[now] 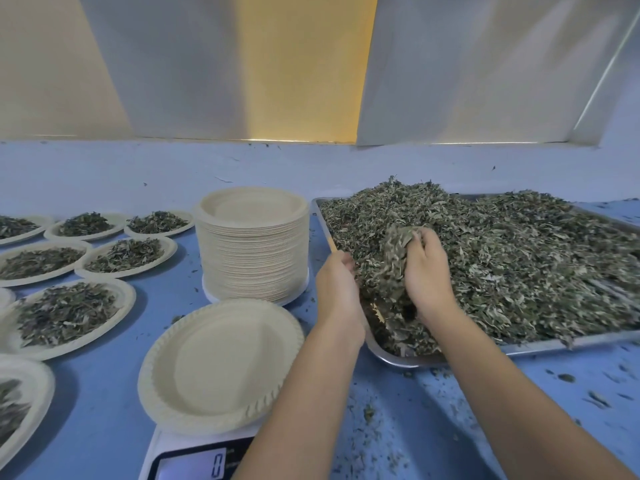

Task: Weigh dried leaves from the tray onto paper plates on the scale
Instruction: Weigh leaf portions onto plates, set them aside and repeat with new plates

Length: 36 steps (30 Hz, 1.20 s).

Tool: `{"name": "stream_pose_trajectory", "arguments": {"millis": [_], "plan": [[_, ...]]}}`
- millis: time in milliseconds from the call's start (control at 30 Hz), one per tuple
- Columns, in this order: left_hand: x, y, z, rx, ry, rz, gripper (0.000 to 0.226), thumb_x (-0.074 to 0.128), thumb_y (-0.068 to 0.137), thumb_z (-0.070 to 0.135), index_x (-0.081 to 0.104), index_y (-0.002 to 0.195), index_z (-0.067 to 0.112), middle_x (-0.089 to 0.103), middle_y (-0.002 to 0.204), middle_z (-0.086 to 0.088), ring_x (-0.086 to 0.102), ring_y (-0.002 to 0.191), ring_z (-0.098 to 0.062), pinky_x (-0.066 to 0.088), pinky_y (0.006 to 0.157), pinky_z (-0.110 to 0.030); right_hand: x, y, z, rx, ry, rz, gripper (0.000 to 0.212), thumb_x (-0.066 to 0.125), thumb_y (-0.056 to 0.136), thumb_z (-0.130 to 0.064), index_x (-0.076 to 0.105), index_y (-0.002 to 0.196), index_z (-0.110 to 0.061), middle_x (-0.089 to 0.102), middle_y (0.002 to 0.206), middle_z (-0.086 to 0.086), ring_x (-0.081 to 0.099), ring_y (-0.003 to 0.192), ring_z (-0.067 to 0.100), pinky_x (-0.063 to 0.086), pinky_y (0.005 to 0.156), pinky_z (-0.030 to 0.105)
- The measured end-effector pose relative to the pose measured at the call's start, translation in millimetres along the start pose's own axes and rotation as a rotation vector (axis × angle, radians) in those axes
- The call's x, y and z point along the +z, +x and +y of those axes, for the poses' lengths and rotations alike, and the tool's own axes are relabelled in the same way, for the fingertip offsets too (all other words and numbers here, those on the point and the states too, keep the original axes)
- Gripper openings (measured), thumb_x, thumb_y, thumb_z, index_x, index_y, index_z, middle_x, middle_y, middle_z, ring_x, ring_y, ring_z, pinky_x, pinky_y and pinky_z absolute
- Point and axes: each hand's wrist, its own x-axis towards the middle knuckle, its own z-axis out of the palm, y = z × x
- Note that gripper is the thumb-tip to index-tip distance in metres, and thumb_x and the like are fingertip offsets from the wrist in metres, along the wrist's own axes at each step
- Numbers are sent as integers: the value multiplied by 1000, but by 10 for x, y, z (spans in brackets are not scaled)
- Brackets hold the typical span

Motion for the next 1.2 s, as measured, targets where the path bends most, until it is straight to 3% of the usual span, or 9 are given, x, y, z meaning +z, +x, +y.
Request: {"name": "stream_pose_trajectory", "arguments": {"millis": [133, 267, 467, 633, 733, 800, 933, 1100, 1200], "plan": [[-130, -116, 278, 193, 38, 5, 36, 35, 99, 17, 52, 129, 5, 52, 135, -7, 47, 126, -17, 35, 101, -26, 91, -18, -366, 317, 482, -76, 28, 33, 101, -20, 60, 109, -22, 65, 113, 7, 61, 107, 29, 47, 98, 49], [-392, -218, 618, 293, -13, 38, 29, 36, 97, 14, 63, 101, 6, 63, 118, -9, 57, 112, -15, 43, 92, -22, 253, -184, -668, 505, 843, -212, 33, 40, 101, -22, 58, 121, -4, 71, 100, 15, 71, 83, 28, 57, 73, 42], [-884, -338, 952, 431, 16, 162, 35, 33, 97, 14, 66, 87, 10, 70, 100, -5, 63, 102, -13, 47, 95, -26, 649, -630, -891, 562, 1030, -507, 34, 39, 100, -23, 65, 92, -2, 73, 77, 14, 72, 65, 23, 58, 52, 32], [-1182, -310, 1125, 475, 32, 202, 39, 31, 98, 16, 68, 87, 10, 74, 87, -2, 67, 93, -11, 50, 89, -24, 987, -841, -862, 315, 643, -638, 26, 42, 100, -18, 64, 113, -17, 69, 111, 7, 65, 106, 21, 52, 92, 37], [-1260, -280, 1201, 441, 13, 180, 38, 32, 97, 17, 68, 87, 9, 75, 83, -1, 69, 89, -11, 52, 85, -23, 1033, -896, -836, -8, 163, -671, 25, 37, 101, -19, 58, 109, -6, 62, 104, 4, 58, 94, 10, 43, 79, 24], [-1283, -267, 1213, 419, 13, 171, 37, 32, 96, 17, 68, 88, 8, 75, 84, -2, 70, 88, -12, 53, 82, -23, 1038, -952, -818, -150, 24, -734, 22, 41, 101, -22, 56, 92, -8, 56, 78, -2, 50, 70, 1, 37, 63, 18], [-1318, -276, 1234, 389, -3, 136, 37, 32, 96, 16, 66, 84, 8, 74, 86, -4, 70, 89, -13, 54, 82, -24, 1066, -1020, -814, -378, -198, -838, 16, 51, 97, -27, 61, 94, -14, 57, 87, -7, 49, 81, 1, 36, 72, 12], [-1383, -292, 1276, 402, -20, 148, 34, 33, 95, 15, 66, 85, 8, 75, 84, -3, 71, 83, -13, 56, 76, -22, 1021, -1040, -896, -425, -301, -936, 26, 50, 96, -39, 69, 100, -22, 63, 86, -16, 53, 82, -4, 39, 71, 13], [-1394, -286, 1280, 387, -21, 143, 34, 33, 94, 15, 66, 85, 8, 75, 85, -3, 72, 83, -14, 55, 77, -23, 970, -999, -903, -379, -269, -919, 39, 47, 96, -43, 70, 96, -11, 69, 91, 5, 58, 86, 11, 42, 76, 28]]}}
